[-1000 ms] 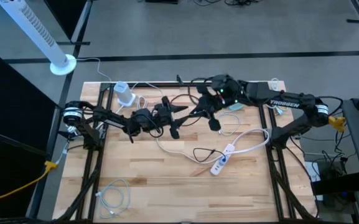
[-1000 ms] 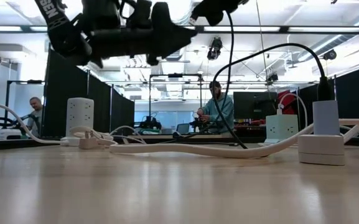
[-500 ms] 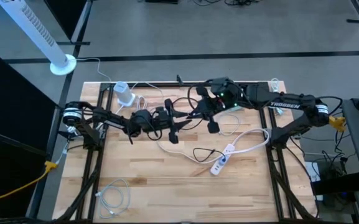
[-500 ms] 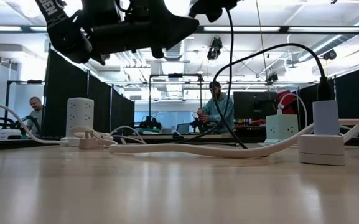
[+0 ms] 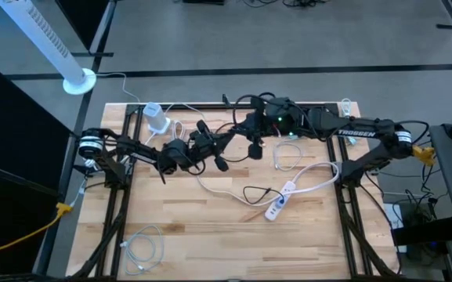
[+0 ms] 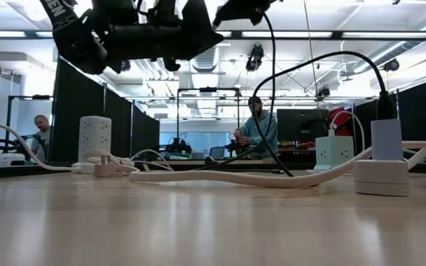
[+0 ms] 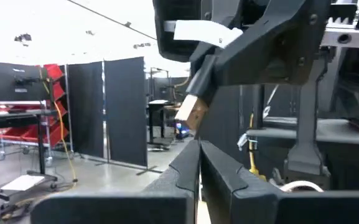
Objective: Insert USB
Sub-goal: Insert the black charger cable into the green outlet extension
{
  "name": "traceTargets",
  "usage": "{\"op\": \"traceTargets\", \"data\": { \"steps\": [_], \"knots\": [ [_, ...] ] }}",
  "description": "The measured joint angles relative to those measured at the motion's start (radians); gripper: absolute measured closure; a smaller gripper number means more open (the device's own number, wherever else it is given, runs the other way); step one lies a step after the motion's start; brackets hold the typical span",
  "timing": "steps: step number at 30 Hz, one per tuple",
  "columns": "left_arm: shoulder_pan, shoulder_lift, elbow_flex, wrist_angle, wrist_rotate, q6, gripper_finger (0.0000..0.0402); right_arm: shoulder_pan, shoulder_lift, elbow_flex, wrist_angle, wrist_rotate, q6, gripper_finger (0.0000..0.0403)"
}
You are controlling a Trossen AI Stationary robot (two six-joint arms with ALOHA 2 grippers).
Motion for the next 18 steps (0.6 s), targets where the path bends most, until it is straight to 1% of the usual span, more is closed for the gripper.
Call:
{"op": "traceTargets", "data": {
  "steps": [4, 12, 16, 18],
  "knots": [
    [-0.001, -0.001, -0.001, 0.013, -0.009, 0.001, 0.0401, 0.014, 0.041, 0.000, 0.031, 0.063, 0.030, 0.0384],
    [-0.004, -0.001, -0.004, 0.012, -0.142, -0.010, 0.0401, 0.042, 0.064, 0.000, 0.050, 0.156, 0.031, 0.0384],
    [-0.004, -0.001, -0.005, 0.018, -0.205, 0.010, 0.0401, 0.043, 0.062, 0.000, 0.046, 0.164, 0.073, 0.0384],
    [-0.002, -0.002, -0.005, 0.022, -0.216, 0.013, 0.0401, 0.045, 0.061, 0.000, 0.041, 0.166, 0.083, 0.0384]
  ]
}}
